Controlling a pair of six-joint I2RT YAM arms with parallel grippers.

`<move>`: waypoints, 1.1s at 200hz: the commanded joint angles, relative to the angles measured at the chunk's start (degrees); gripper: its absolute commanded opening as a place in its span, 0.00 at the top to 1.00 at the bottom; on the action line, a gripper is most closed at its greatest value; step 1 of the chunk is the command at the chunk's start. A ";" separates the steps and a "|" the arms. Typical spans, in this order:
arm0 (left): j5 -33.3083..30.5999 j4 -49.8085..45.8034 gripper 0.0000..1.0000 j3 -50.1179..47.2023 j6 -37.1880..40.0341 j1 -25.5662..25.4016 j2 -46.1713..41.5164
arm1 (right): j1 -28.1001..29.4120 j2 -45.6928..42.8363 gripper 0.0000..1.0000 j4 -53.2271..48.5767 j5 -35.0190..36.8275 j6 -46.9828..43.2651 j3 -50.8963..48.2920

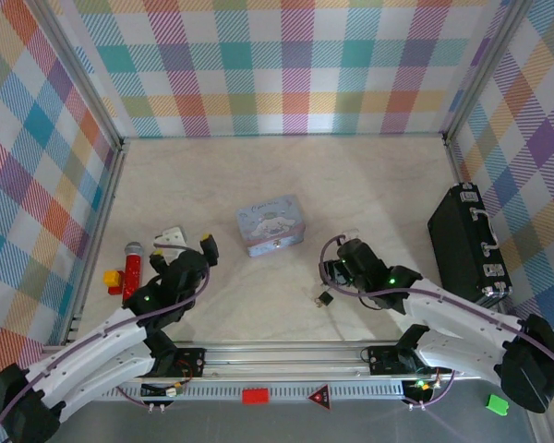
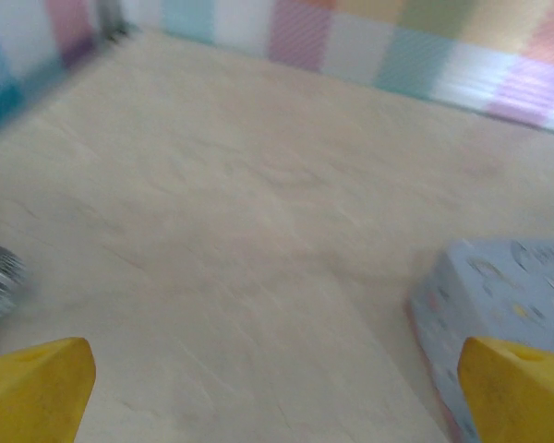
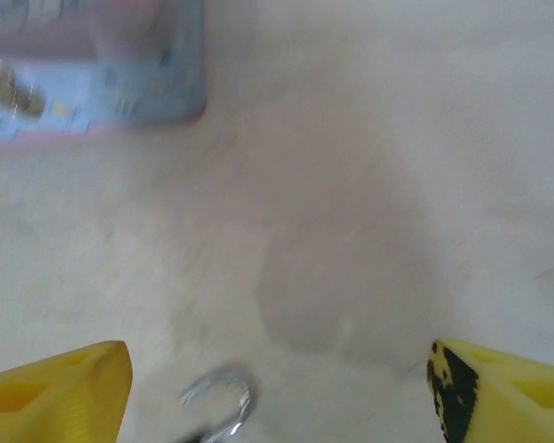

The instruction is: Unlock a padlock with a key

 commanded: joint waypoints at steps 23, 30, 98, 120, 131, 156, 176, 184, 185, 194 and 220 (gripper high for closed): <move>-8.88 23.28 0.00 -1.00 14.27 10.50 11.36 | -6.39 2.53 0.07 18.79 15.19 -17.38 -0.11; -7.33 25.16 0.00 -0.25 15.40 12.36 14.05 | -8.20 3.98 0.05 20.22 15.17 -18.01 -0.07; 9.26 55.33 0.00 -3.05 31.90 22.29 38.58 | -21.24 15.54 0.01 42.66 12.99 -30.00 -4.50; 17.35 58.60 0.00 -3.27 33.00 24.75 40.70 | -25.84 18.26 0.01 49.51 8.70 -28.70 -7.38; 21.04 64.28 0.00 -4.65 32.57 27.19 43.79 | -27.64 19.71 0.01 52.79 6.52 -28.49 -8.82; 28.34 61.10 0.00 -3.80 28.32 31.90 44.57 | -32.03 20.35 0.01 58.47 0.44 -25.13 -10.48; 30.24 68.45 0.00 -3.79 29.86 32.40 50.37 | -34.28 21.15 0.01 61.99 -4.67 -25.31 -11.40; 31.67 61.88 0.00 -2.52 28.12 33.33 48.42 | -34.87 21.54 0.01 62.84 -6.88 -25.73 -11.47; 31.92 61.20 0.00 -2.34 27.86 33.39 48.19 | -34.94 21.60 0.01 62.98 -7.31 -25.70 -11.48; 32.67 62.84 0.00 -2.28 27.58 34.15 48.99 | -36.50 22.69 0.01 64.58 -10.49 -25.85 -11.77; 32.73 62.42 0.00 -2.21 27.53 34.29 49.02 | -41.86 30.48 0.01 69.83 -18.92 -23.15 -11.09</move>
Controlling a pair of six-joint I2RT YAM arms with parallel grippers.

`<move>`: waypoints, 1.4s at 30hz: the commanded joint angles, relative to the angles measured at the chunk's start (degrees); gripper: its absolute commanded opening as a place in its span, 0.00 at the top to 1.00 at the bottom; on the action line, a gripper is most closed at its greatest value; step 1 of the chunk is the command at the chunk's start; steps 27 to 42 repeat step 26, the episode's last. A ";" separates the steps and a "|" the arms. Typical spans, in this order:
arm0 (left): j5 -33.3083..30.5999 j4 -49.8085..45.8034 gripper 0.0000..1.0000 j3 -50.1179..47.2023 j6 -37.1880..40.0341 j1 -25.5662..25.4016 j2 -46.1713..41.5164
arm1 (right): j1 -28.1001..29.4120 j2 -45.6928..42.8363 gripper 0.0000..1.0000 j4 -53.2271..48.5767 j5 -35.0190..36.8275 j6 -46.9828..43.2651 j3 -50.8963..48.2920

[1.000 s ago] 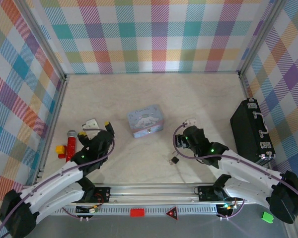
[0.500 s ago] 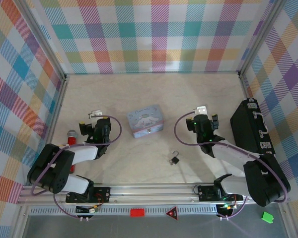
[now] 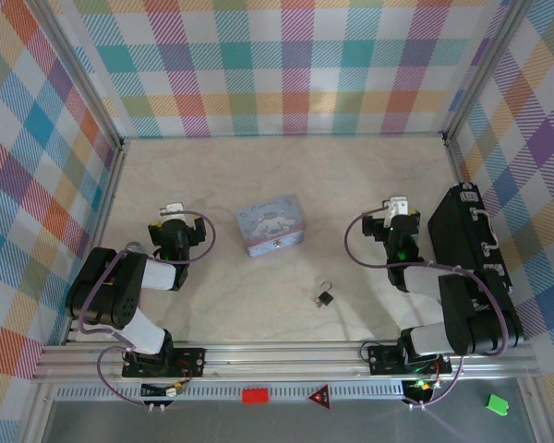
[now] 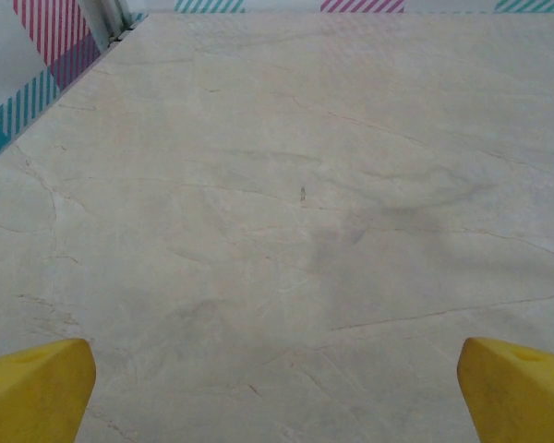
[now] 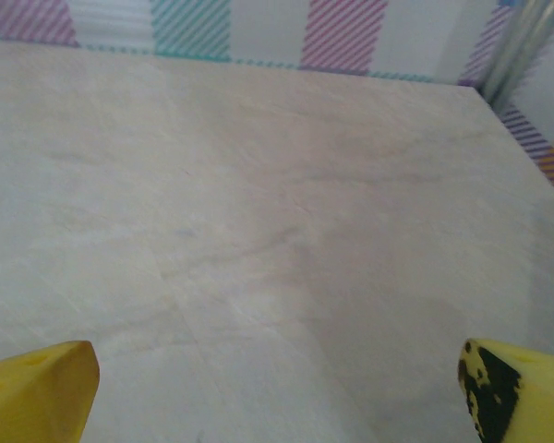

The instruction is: Unlock a padlock with a key

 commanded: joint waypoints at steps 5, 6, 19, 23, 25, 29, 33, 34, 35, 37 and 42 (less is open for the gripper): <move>2.89 1.12 0.00 1.18 -1.65 1.07 0.07 | -7.37 7.11 0.01 2.32 -15.92 5.03 3.30; 2.92 1.15 0.00 1.17 -1.51 1.01 -0.01 | -7.41 6.70 0.01 1.09 -16.09 4.99 3.56; 2.91 1.18 0.00 1.13 -1.51 1.02 0.01 | -7.30 6.72 0.01 1.33 -16.44 4.82 3.56; 3.06 1.68 0.00 0.76 -1.23 0.96 -0.11 | -7.40 6.64 0.01 1.64 -16.24 4.78 3.30; 11.91 12.36 0.00 -5.79 4.63 -0.99 -1.59 | -7.24 5.26 0.01 7.12 -16.74 4.47 -0.42; 16.78 17.64 0.00 -8.89 7.05 -1.23 -2.04 | -7.28 4.24 0.01 12.88 -19.56 3.60 -4.09; 16.78 17.64 0.00 -8.89 7.05 -1.23 -2.04 | -7.28 4.24 0.01 12.88 -19.56 3.60 -4.09; 16.78 17.64 0.00 -8.89 7.05 -1.23 -2.04 | -7.28 4.24 0.01 12.88 -19.56 3.60 -4.09; 16.78 17.64 0.00 -8.89 7.05 -1.23 -2.04 | -7.28 4.24 0.01 12.88 -19.56 3.60 -4.09; 16.78 17.64 0.00 -8.89 7.05 -1.23 -2.04 | -7.28 4.24 0.01 12.88 -19.56 3.60 -4.09; 16.78 17.64 0.00 -8.89 7.05 -1.23 -2.04 | -7.28 4.24 0.01 12.88 -19.56 3.60 -4.09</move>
